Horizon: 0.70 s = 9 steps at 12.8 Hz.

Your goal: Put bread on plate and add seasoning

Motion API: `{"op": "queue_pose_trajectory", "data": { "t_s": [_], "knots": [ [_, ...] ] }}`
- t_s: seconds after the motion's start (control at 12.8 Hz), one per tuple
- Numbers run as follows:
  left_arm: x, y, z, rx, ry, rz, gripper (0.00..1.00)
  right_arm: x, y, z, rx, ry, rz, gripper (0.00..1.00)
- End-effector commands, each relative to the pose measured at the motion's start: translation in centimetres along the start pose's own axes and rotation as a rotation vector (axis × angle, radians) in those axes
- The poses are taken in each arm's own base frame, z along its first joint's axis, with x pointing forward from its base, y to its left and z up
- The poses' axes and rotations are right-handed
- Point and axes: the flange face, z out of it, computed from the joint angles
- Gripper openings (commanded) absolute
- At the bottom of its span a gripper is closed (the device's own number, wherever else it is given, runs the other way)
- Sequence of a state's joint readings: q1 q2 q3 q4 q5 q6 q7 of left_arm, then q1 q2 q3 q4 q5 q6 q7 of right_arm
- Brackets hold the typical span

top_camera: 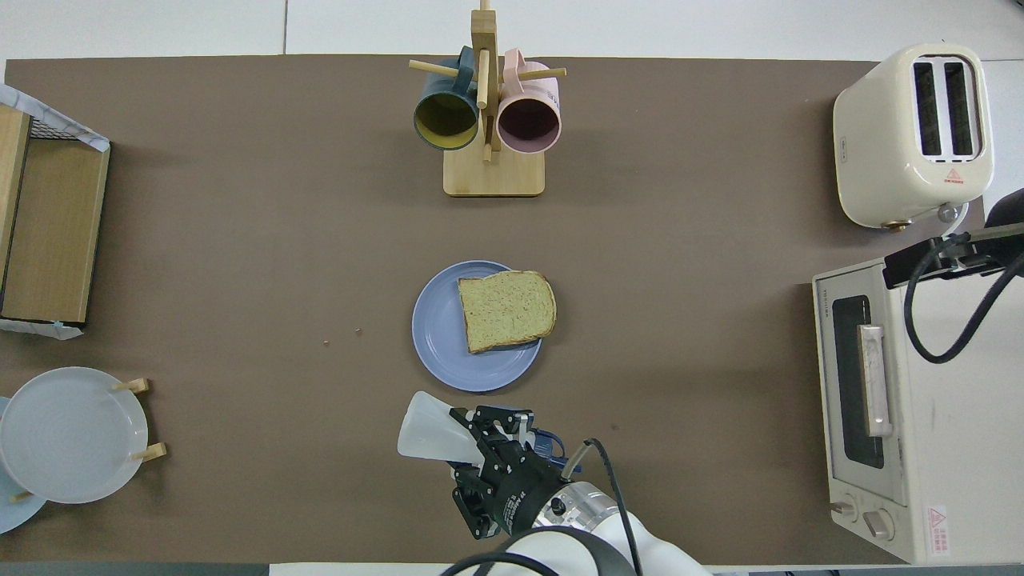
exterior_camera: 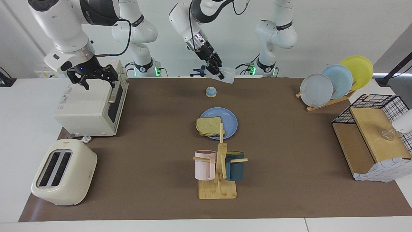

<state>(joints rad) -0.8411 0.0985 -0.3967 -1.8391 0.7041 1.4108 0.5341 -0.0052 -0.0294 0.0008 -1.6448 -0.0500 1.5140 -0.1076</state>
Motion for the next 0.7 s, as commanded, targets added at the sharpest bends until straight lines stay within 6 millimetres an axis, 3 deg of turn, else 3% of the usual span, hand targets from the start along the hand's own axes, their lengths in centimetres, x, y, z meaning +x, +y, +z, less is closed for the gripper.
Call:
{"op": "queue_pose_trajectory", "data": {
  "t_s": [0.0, 0.08, 0.31, 0.47, 0.62],
  "knots": [
    [3.5, 1.2, -0.7, 0.056, -0.137, 0.057, 0.0, -0.5, -0.1, -0.1, 0.001, -0.004, -0.022, 1.0],
    [5.0, 1.0, -0.9, 0.054, -0.172, 0.034, 0.0, -0.5, -0.1, -0.1, 0.0, -0.006, -0.021, 1.0],
    [6.1, 0.5, -0.2, 0.064, -0.248, 0.033, 0.0, -0.7, 1.6, 0.0, 0.005, -0.005, 0.016, 1.0],
    [5.5, -0.5, 1.8, 0.078, -0.302, 0.019, 0.0, -0.7, 1.7, -0.1, 0.003, -0.004, 0.016, 1.0],
    [4.0, -2.9, 5.3, 0.073, -0.361, -0.013, 0.0, -0.7, 1.3, -0.1, 0.004, -0.002, 0.01, 1.0]
  ]
}}
